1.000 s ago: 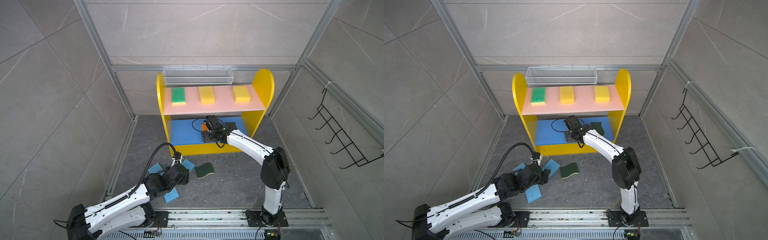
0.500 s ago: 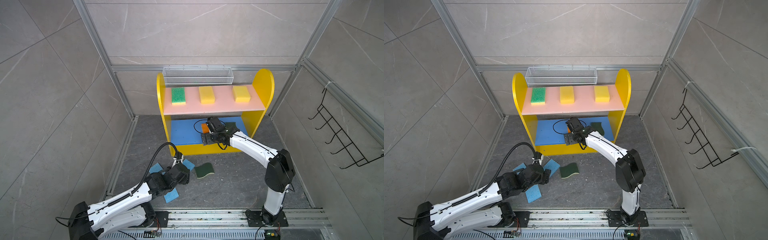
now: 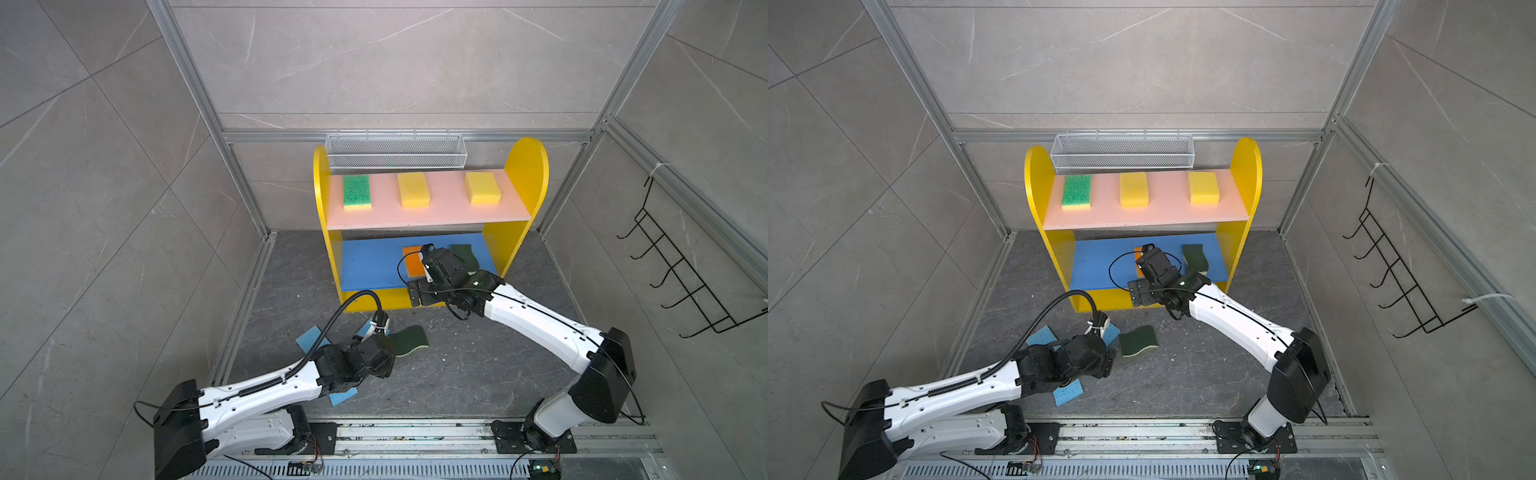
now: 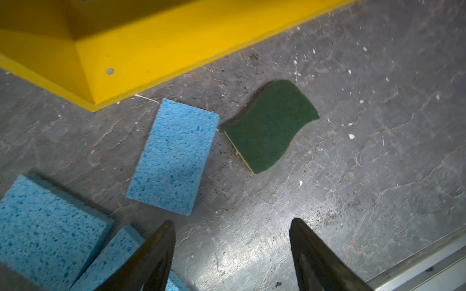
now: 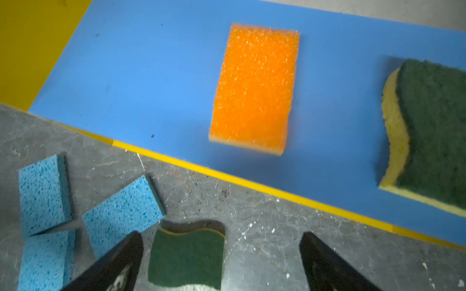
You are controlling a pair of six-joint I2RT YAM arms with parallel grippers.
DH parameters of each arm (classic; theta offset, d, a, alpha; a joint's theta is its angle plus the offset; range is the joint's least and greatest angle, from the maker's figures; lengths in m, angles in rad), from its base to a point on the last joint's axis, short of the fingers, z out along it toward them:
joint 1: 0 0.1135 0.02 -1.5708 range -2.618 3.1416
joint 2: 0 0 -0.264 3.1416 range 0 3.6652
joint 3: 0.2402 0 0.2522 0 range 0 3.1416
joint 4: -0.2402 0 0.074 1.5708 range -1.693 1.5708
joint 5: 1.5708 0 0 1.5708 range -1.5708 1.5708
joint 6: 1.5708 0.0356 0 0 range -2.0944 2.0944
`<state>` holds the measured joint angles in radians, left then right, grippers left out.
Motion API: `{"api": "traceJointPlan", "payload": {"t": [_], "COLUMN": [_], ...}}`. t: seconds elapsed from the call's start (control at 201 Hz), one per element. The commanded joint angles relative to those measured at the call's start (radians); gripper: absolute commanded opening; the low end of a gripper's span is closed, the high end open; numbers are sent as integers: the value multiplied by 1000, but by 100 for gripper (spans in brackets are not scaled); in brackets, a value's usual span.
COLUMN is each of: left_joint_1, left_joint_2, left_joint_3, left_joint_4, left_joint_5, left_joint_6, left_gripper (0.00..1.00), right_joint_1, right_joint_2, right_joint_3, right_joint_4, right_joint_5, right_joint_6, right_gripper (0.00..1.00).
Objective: Arrange cleaning sponges on a shelf
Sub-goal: Place the cleaning sponge at the shelf, then rotate the cleaning sponge at the center of the table.
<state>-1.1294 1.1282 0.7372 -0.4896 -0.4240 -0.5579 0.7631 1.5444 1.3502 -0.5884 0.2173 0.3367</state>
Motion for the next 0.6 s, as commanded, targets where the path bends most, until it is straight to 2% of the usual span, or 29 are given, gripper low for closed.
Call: {"api": "traceJointPlan", "payload": {"t": [0.0, 0.249, 0.443, 0.563, 0.597], "left_joint_1": [-13, -12, -3, 45, 59], "left_joint_2": [66, 158, 268, 306, 312], "left_joint_3": [41, 14, 68, 61, 59], "left_joint_4": [77, 230, 217, 241, 243], "left_joint_5": [21, 112, 137, 169, 174], "left_joint_6": [71, 183, 230, 240, 240], "left_gripper": [76, 84, 89, 92, 97], "right_joint_1": [16, 25, 25, 25, 25], "right_joint_2": [-98, -358, -521, -584, -593], "right_joint_3": [-106, -311, -434, -464, -465], "right_joint_4": [15, -36, -105, -158, -175], "right_joint_5": [19, 28, 48, 55, 60], "right_joint_6": [62, 154, 225, 241, 240], "right_gripper": [100, 100, 100, 100, 100]}}
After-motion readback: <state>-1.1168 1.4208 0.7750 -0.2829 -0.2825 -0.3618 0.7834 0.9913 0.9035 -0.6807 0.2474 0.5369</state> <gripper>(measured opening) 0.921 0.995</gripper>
